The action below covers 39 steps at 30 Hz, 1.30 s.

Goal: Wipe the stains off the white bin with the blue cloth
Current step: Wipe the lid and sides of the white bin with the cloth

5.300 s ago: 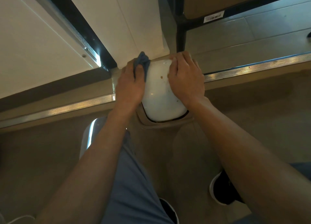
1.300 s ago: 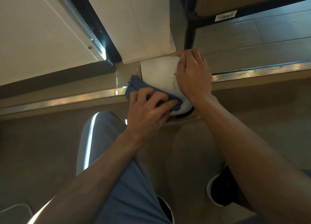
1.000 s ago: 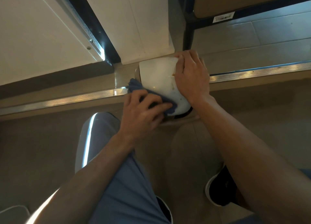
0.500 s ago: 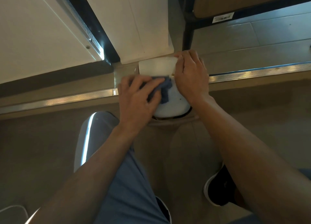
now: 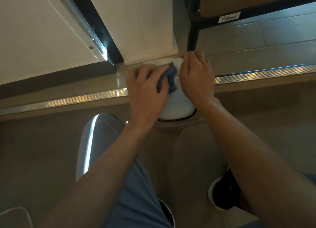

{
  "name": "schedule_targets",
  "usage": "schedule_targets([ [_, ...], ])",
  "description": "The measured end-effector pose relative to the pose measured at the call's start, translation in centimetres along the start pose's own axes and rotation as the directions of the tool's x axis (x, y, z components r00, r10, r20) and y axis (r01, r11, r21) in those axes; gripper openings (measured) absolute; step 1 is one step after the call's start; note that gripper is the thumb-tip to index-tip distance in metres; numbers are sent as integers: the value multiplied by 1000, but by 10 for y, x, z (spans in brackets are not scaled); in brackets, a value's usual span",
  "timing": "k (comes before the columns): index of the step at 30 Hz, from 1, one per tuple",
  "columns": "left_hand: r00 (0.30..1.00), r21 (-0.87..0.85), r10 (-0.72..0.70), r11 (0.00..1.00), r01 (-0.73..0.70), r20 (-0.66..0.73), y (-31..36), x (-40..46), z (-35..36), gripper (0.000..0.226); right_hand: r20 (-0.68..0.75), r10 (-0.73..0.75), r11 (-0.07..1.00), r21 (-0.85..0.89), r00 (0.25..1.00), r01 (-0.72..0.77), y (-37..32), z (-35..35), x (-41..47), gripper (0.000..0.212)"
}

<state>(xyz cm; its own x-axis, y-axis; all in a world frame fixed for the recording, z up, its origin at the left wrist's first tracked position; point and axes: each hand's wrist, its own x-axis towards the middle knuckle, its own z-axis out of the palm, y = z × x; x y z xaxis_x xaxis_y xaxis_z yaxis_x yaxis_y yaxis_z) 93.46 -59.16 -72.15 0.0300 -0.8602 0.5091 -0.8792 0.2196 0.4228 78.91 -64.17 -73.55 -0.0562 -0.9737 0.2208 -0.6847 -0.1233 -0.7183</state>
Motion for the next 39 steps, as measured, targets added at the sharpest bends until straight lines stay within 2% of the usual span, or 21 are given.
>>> schedule_targets([
  [5,958,119,270,952,-281,100,-17,-64,-13,29,-19,2,1000,-21,1000,-2,-2,0,-1,33],
  [10,973,114,231,967,-228,-16,-13,-32,-6,26,-7,-1,1000,-22,1000,1,-2,0,-1,33],
  [14,903,104,422,897,-429,81,-13,-59,-5,23,-3,-2,1000,-26,1000,2,-2,-1,-3,35],
  [16,891,122,438,884,-450,117,-27,-63,-14,23,-5,0,1000,-24,1000,-1,-3,-2,-2,33],
  [19,932,149,350,921,-361,93,-40,-46,-24,23,-6,15,999,-28,1000,-15,-5,-2,-2,32],
  [23,987,77,151,986,-147,-60,-24,-23,-13,21,-19,40,999,-17,999,-41,-6,-1,-3,31],
  [25,991,88,131,988,-127,-35,-15,-32,-6,22,-30,37,999,-22,999,-38,-6,0,-4,32],
  [27,983,124,180,975,-183,36,-18,-50,-6,25,-27,25,999,-27,999,-25,-6,1,-4,32],
  [29,984,93,173,980,-177,47,-27,-59,-10,29,-23,18,999,-36,1000,-19,-6,1,-5,32],
  [32,999,-89,-15,996,18,34,-23,-51,-6,36,-28,15,999,-45,999,-16,-7,1,-4,33],
  [35,962,-262,-252,926,270,101,-11,-20,1,41,-30,18,999,-43,999,-19,-8,0,-4,33],
  [37,916,-333,-371,853,402,156,-17,12,2,41,-24,31,999,-38,999,-32,-8,0,-5,34],
  [39,850,-366,-448,769,524,277,-26,42,1,39,-21,39,999,-27,999,-40,-8,0,-6,34],
])
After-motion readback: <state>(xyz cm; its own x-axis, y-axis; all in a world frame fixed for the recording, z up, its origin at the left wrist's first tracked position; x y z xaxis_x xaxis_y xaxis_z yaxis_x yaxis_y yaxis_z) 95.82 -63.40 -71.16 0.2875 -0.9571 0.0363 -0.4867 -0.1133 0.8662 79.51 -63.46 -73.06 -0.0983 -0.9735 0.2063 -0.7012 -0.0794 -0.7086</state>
